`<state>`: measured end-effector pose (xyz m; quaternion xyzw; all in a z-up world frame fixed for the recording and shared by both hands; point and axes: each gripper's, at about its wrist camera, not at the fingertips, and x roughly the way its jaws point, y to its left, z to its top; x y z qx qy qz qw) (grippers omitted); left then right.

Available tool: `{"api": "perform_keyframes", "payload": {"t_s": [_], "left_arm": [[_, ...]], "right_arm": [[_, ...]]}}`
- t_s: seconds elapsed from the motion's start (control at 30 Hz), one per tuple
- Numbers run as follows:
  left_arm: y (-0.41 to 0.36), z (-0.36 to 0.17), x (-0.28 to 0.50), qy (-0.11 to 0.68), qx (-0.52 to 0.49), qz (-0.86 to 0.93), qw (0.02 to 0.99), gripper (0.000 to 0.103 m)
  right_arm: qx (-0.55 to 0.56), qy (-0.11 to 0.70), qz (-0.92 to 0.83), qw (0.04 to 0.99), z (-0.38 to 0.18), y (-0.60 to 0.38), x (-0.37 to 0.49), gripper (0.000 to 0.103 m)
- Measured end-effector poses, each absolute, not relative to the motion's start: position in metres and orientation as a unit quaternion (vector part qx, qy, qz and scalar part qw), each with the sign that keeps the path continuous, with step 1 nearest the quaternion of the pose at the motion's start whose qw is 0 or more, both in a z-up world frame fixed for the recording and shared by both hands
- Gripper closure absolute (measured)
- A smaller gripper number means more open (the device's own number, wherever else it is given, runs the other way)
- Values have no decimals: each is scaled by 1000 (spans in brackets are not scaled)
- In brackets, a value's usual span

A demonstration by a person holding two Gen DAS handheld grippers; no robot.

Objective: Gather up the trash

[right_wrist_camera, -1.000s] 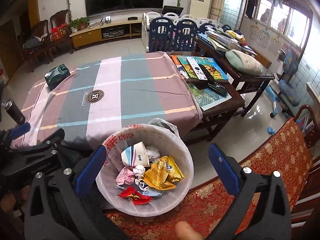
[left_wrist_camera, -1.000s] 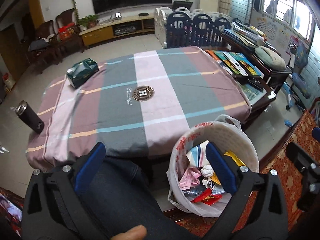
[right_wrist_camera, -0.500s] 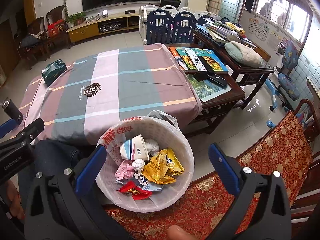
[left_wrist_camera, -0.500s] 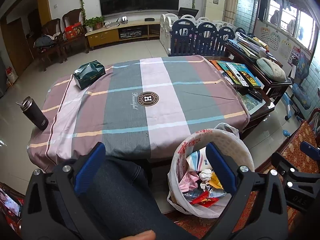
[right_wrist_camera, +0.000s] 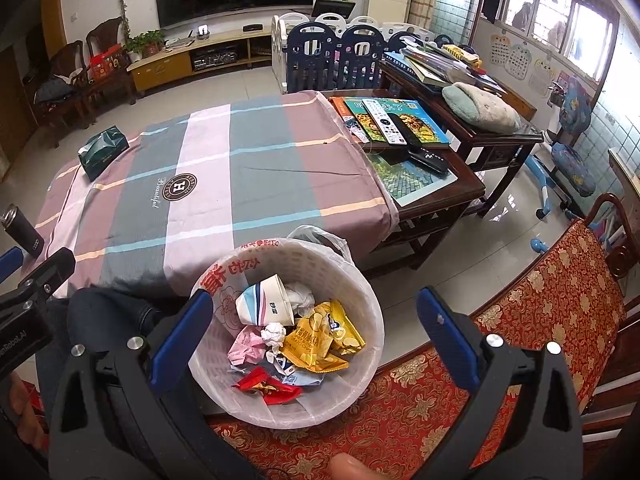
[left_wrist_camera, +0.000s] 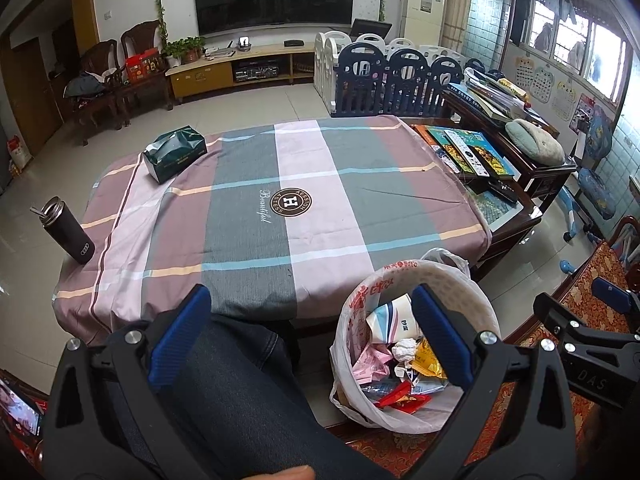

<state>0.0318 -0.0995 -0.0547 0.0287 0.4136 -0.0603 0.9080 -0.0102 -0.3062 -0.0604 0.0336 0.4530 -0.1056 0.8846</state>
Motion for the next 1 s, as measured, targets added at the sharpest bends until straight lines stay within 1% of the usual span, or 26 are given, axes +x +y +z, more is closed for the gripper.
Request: {"api": "perform_keyframes", "payload": {"t_s": [1.0], "left_arm": [[-102, -53, 31, 416, 32, -64, 906, 3]], "right_arm": [[36, 457, -109, 882, -62, -307, -6, 3]]}}
